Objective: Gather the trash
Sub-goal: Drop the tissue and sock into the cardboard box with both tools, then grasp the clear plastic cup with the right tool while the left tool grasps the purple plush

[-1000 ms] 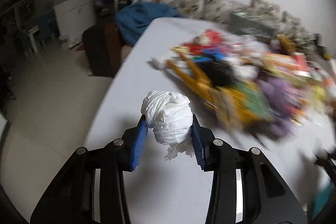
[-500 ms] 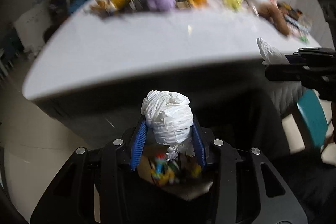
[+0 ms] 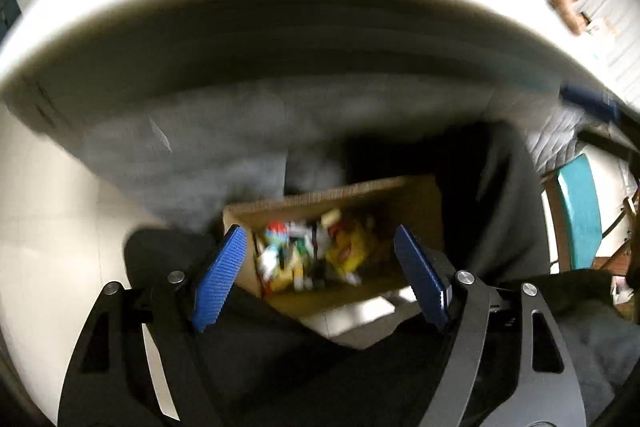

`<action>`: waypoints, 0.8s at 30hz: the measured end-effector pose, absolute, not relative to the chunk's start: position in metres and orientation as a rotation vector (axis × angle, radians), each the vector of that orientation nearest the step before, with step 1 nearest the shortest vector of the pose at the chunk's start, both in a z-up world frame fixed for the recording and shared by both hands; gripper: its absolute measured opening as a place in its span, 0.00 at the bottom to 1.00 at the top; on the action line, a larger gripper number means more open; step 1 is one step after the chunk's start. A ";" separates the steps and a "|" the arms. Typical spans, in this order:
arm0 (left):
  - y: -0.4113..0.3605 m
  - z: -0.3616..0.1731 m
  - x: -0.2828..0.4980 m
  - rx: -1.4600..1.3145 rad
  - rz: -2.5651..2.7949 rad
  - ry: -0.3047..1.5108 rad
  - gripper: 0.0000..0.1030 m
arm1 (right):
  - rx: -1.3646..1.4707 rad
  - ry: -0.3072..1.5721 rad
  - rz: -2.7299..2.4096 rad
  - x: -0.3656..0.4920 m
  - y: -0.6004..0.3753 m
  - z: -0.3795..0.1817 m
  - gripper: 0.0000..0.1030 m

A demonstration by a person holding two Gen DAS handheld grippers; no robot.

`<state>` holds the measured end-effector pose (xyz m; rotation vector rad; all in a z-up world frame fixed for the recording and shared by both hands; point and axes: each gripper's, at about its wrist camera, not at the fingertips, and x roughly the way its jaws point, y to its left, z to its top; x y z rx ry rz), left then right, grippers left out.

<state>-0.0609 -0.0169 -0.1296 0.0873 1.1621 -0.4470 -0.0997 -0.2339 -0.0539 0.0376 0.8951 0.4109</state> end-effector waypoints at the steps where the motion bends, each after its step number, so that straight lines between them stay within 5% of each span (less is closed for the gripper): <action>1: -0.017 -0.119 -0.062 0.086 -0.454 1.125 0.74 | 0.031 0.831 0.344 -0.092 -0.251 -0.037 0.80; 4: -0.022 -0.081 -0.062 0.111 -0.434 0.938 0.88 | 0.016 0.695 0.140 -0.060 -0.299 -0.007 0.89; 9: -0.049 -0.056 -0.039 0.150 -0.376 0.799 0.88 | 0.100 0.704 -0.040 0.016 -0.369 -0.011 0.88; 17: -0.087 -0.047 -0.003 0.089 -0.468 0.828 0.88 | 0.134 0.882 -0.089 0.096 -0.419 -0.052 0.65; 19: -0.096 -0.042 0.004 0.095 -0.486 0.816 0.88 | 0.165 0.925 -0.067 0.108 -0.425 -0.062 0.38; 20: -0.105 -0.038 0.010 0.104 -0.504 0.802 0.88 | 0.159 0.921 -0.062 0.110 -0.426 -0.062 0.34; 24: -0.135 -0.031 0.030 0.164 -0.510 0.748 0.88 | 0.138 0.869 -0.008 0.087 -0.417 -0.051 0.32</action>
